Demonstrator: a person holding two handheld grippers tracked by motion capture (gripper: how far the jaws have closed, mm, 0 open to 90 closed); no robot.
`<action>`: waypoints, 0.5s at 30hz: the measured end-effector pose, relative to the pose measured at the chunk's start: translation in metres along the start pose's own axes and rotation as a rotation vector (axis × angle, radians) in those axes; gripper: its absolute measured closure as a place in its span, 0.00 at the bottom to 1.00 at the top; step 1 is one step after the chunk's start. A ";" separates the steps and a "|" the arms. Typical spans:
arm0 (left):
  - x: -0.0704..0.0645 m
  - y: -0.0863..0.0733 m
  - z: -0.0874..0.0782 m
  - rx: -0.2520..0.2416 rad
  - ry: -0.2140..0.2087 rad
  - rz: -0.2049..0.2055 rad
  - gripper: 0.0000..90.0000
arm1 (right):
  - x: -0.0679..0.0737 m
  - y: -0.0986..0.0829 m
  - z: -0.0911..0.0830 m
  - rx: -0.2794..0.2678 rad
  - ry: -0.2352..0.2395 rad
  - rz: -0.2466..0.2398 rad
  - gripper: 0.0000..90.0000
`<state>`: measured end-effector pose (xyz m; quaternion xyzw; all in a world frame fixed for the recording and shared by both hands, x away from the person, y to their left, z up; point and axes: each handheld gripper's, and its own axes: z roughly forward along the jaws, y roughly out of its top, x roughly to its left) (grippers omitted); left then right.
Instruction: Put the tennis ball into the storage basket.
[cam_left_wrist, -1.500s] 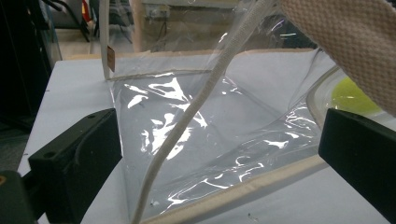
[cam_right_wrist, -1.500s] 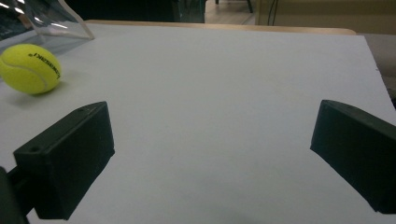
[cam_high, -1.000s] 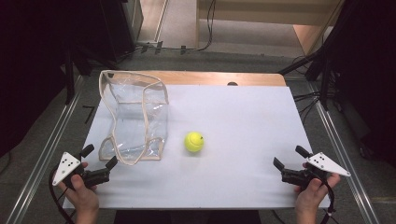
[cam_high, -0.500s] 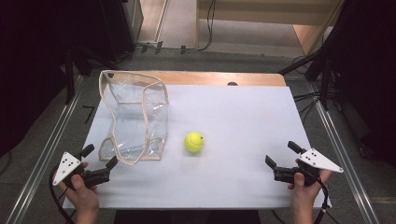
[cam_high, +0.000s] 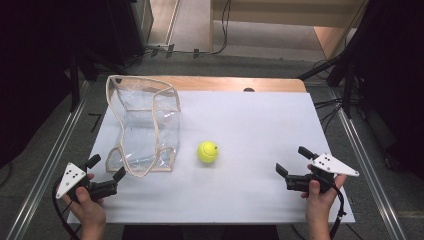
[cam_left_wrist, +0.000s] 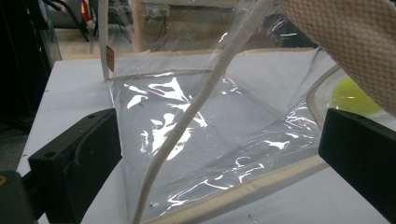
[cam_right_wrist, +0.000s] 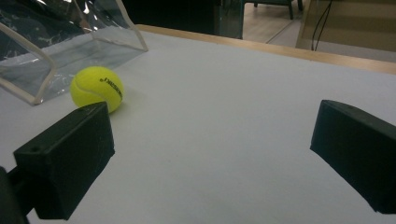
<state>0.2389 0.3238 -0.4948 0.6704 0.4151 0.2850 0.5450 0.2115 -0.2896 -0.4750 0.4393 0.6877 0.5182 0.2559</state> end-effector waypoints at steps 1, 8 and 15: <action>0.000 0.000 0.000 0.001 0.000 0.000 0.00 | 0.001 0.001 0.001 0.003 0.005 0.002 0.00; 0.000 0.000 0.000 0.000 -0.003 -0.004 0.00 | 0.006 0.007 0.014 0.024 0.021 -0.009 0.00; 0.000 0.000 0.000 0.002 -0.004 -0.001 0.00 | 0.013 0.015 0.028 0.053 0.040 -0.036 0.00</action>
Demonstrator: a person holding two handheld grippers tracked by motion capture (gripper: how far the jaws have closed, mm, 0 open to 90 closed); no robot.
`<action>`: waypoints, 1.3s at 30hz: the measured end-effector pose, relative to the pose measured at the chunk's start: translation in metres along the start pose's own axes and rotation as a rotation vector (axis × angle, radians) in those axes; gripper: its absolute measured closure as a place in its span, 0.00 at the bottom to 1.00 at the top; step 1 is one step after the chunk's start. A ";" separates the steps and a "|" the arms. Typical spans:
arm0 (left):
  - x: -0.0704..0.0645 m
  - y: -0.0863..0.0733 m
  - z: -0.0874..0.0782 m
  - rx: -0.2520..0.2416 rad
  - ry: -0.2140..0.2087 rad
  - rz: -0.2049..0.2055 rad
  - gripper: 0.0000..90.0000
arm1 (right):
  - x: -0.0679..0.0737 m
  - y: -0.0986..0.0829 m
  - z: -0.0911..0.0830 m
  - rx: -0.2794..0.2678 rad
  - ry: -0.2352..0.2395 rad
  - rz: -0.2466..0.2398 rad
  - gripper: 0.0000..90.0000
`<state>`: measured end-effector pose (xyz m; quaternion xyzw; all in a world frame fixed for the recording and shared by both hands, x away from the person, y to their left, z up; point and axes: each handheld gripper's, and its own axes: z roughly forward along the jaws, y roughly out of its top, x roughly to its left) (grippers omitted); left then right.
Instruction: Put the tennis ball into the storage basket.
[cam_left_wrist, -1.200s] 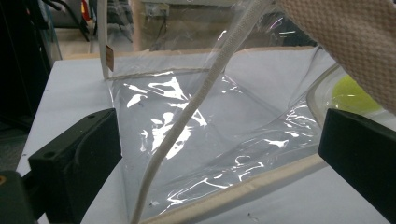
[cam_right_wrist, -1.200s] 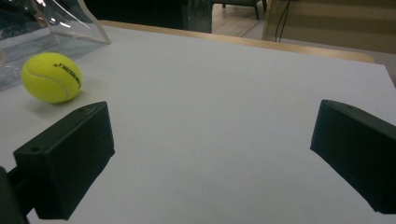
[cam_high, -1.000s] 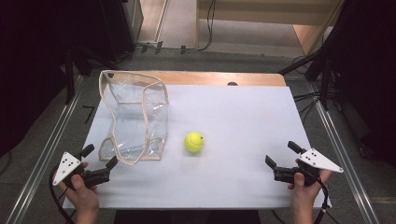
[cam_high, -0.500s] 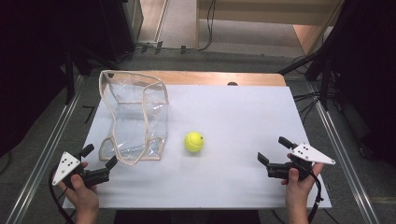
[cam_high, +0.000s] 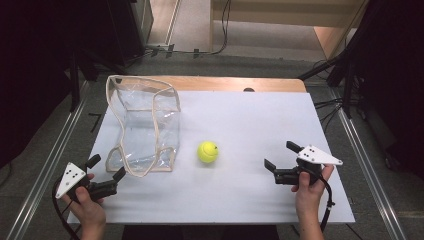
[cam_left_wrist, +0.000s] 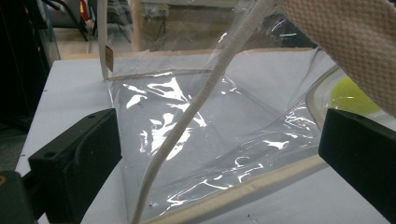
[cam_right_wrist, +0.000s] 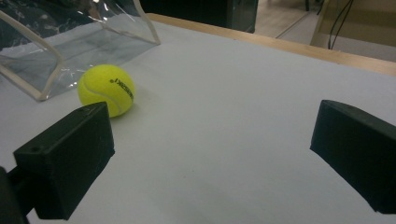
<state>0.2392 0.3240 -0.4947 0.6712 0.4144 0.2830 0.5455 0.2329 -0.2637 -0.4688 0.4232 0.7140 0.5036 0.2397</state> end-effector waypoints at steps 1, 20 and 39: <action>0.000 0.000 0.000 0.000 0.000 0.001 0.00 | 0.001 0.002 0.002 0.003 0.007 0.001 0.00; -0.001 0.000 0.001 0.007 -0.001 0.010 0.00 | 0.020 0.032 0.047 0.075 0.139 -0.051 0.00; -0.001 0.000 0.001 0.009 -0.005 0.014 0.00 | 0.037 0.051 0.079 0.117 0.160 -0.083 0.00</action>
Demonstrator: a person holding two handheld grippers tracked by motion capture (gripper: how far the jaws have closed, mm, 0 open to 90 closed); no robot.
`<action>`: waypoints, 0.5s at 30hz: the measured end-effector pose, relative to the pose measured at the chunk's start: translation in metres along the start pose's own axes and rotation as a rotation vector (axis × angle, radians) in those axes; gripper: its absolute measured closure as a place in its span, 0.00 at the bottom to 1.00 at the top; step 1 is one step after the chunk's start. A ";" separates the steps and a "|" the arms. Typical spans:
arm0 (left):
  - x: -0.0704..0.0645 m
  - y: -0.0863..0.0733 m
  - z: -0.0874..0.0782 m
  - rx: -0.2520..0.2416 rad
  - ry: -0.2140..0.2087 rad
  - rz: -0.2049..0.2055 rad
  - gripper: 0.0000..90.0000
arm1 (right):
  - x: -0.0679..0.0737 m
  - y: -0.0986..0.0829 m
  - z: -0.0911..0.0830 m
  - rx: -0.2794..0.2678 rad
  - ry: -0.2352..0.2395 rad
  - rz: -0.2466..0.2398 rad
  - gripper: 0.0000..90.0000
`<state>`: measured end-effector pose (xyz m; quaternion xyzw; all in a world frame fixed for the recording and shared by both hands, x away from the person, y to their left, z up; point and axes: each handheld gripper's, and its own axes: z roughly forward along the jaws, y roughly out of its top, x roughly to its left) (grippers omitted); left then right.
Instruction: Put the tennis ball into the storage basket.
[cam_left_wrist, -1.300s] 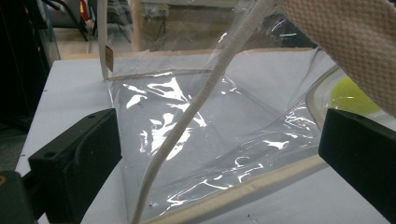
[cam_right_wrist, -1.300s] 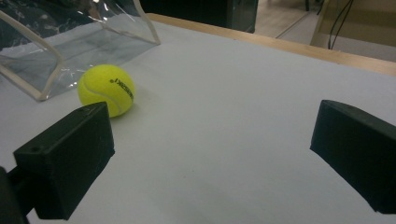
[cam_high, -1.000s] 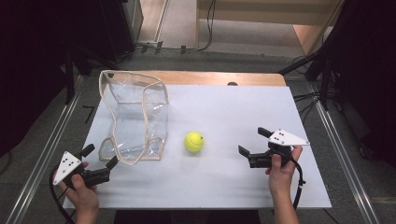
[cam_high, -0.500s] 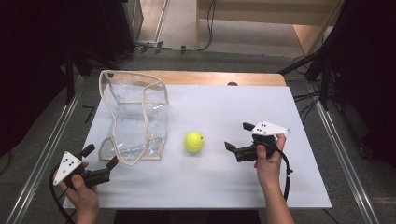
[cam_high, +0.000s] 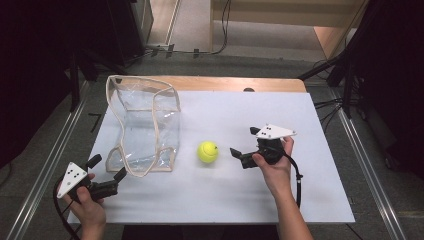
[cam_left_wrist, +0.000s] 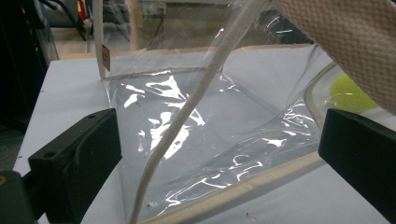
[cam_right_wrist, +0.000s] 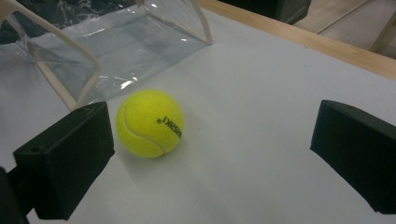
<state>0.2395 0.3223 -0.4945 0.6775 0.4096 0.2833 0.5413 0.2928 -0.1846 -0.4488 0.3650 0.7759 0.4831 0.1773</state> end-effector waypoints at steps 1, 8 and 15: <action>0.000 0.000 0.000 0.000 0.000 0.000 0.00 | 0.001 0.002 0.003 0.003 0.008 -0.004 0.00; 0.000 0.000 0.000 -0.004 -0.003 -0.003 0.00 | 0.004 0.009 0.014 0.035 0.038 -0.014 0.00; 0.001 0.000 -0.001 -0.008 -0.003 -0.002 0.00 | 0.011 0.017 0.027 0.082 0.068 -0.040 0.00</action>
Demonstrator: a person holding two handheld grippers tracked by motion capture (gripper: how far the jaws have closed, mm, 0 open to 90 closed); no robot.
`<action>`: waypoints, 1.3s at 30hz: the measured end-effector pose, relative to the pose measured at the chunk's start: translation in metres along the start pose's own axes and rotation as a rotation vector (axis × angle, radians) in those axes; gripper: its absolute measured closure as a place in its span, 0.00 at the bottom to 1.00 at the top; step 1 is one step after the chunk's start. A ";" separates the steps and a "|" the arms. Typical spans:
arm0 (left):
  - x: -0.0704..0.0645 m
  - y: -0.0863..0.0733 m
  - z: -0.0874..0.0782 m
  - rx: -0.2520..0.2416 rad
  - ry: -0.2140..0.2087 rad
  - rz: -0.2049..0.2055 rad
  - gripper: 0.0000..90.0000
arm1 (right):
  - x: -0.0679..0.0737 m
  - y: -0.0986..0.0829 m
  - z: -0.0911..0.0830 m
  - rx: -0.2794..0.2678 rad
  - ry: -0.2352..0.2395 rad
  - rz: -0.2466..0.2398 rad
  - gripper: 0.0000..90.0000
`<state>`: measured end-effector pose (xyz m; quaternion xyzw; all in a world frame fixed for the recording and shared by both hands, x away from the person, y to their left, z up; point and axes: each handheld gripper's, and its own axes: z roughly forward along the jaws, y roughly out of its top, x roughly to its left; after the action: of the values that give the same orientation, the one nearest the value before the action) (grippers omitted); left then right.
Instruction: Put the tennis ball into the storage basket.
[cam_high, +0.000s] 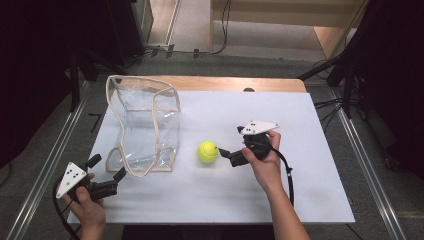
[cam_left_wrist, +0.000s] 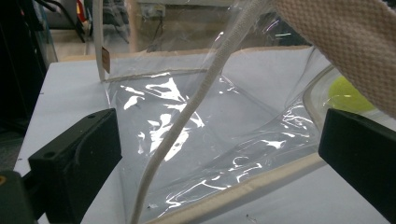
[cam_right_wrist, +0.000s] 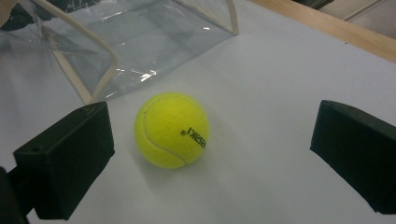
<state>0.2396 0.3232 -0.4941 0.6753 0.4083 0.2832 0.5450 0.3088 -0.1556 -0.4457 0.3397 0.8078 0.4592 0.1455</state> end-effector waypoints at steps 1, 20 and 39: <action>0.000 0.000 0.000 0.000 0.000 0.001 0.00 | 0.001 0.001 0.002 0.008 0.004 -0.002 0.00; -0.001 0.000 0.001 0.005 -0.002 0.007 0.00 | 0.014 0.019 0.042 0.164 0.094 -0.019 0.00; -0.001 0.000 0.001 0.007 -0.001 0.010 0.00 | 0.017 0.017 0.073 0.297 0.132 -0.017 0.00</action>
<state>0.2397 0.3220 -0.4940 0.6792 0.4058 0.2843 0.5415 0.3434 -0.0911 -0.4694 0.3197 0.8774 0.3551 0.0441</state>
